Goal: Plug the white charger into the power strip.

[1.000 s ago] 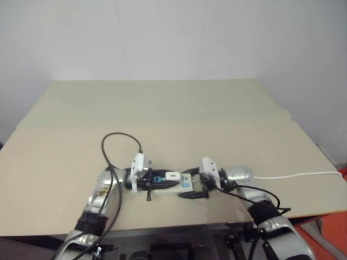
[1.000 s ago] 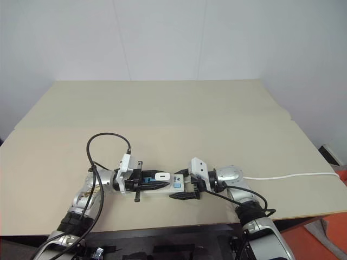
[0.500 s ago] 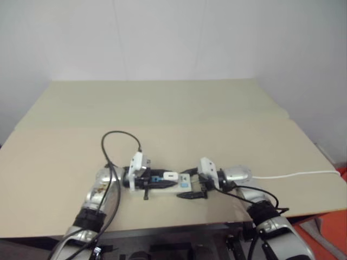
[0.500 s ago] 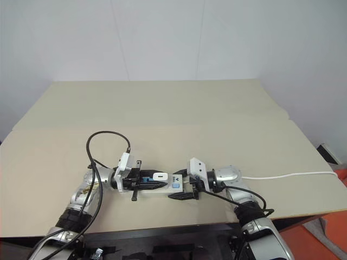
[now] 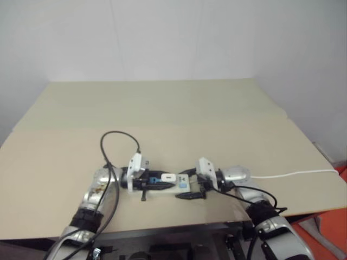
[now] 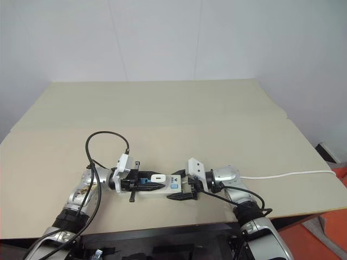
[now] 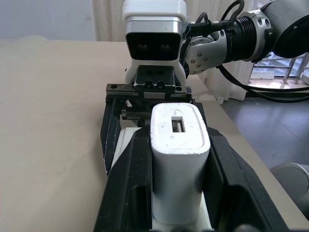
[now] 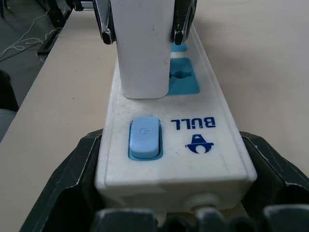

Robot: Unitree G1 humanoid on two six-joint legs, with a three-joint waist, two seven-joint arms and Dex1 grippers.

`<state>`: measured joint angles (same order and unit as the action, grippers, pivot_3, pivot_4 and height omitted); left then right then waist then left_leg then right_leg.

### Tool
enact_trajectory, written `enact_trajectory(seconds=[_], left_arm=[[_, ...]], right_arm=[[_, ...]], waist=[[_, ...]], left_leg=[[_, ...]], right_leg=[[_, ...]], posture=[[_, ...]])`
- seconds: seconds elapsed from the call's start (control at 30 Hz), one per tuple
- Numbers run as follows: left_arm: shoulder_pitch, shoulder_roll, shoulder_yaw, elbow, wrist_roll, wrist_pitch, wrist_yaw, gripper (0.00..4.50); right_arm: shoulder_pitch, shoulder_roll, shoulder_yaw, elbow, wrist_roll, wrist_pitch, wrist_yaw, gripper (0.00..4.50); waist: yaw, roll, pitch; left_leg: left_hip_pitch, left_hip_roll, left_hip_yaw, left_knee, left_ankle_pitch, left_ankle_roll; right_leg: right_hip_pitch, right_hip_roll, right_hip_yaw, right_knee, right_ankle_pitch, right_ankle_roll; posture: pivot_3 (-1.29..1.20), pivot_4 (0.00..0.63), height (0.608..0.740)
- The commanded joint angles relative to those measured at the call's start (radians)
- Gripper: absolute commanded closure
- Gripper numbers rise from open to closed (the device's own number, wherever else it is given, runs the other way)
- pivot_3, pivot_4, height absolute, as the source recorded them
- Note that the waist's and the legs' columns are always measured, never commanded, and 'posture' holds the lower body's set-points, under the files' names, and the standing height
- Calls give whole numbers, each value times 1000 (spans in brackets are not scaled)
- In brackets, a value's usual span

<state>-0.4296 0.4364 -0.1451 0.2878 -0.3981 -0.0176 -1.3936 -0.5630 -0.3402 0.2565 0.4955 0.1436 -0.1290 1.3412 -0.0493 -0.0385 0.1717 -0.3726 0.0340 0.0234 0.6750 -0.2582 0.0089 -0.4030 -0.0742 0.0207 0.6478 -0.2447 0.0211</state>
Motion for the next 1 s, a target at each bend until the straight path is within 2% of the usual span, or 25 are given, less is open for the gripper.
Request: enact_trajectory(seconds=[0.03, 0.23, 0.53, 0.87, 0.9, 1.0], left_arm=[[40, 72, 23, 40, 51, 51, 43, 3500], [55, 76, -1, -22, 54, 117, 74, 3500], [88, 86, 0, -52, 45, 93, 70, 3500], [90, 75, 12, -35, 36, 40, 49, 172], [89, 73, 14, -34, 35, 38, 49, 48], [82, 73, 19, -36, 31, 41, 45, 48]], right_arm=[[18, -25, 22, 12, -8, 13, 42, 1079], [18, -23, 23, 14, -7, 11, 40, 1079], [13, -20, 28, 18, -7, 9, 43, 1079], [11, -19, 31, 21, -3, 8, 44, 1079], [11, -19, 31, 21, -2, 7, 45, 1079], [9, -18, 32, 24, -2, 6, 46, 1079]], waist=[[0, 0, 0], [0, 0, 0], [0, 0, 0], [9, 11, -7], [9, 12, -7], [10, 12, -7]], left_leg=[[0, 0, 0, 0, 0, 0], [0, 0, 0, 0, 0, 0], [0, 0, 0, -1, 0, 0], [1, -1, 1, -1, 0, 0], [1, -1, 1, -1, 0, 0], [1, -1, 2, -1, 0, 0]], right_leg=[[0, 0, 0, 0, 0, 0], [0, 0, 0, 0, 0, 0], [0, 0, 0, 0, 0, 0], [1, -2, 0, -1, 0, 0], [1, -1, 0, -1, 0, 0], [1, -1, 0, -1, 0, 0]], posture=[[0, 150, 740], [0, 150, 740], [0, 150, 740], [0, 150, 740], [0, 150, 740], [0, 150, 740]])
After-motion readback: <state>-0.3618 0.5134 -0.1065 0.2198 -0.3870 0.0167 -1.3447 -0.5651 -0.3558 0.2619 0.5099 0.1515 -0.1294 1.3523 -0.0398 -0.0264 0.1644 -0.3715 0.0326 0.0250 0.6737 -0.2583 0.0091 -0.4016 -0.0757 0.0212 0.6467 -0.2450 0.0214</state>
